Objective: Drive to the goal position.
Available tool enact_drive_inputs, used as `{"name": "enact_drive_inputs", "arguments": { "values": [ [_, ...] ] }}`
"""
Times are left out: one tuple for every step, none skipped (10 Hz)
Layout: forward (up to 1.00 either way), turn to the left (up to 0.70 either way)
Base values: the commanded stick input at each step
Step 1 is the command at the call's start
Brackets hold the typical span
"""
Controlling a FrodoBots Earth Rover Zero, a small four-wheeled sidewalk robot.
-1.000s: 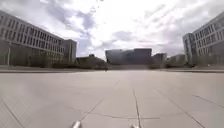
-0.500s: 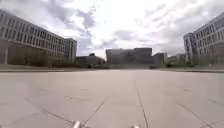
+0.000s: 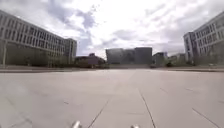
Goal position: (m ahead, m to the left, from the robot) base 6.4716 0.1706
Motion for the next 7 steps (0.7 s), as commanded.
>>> {"name": "enact_drive_inputs", "arguments": {
  "values": [
    [0.70, 0.00],
    [0.70, 0.00],
    [0.70, 0.00],
    [0.70, 0.00],
    [0.70, 0.00],
    [0.70, 0.00],
    [0.70, -0.04]
  ]
}}
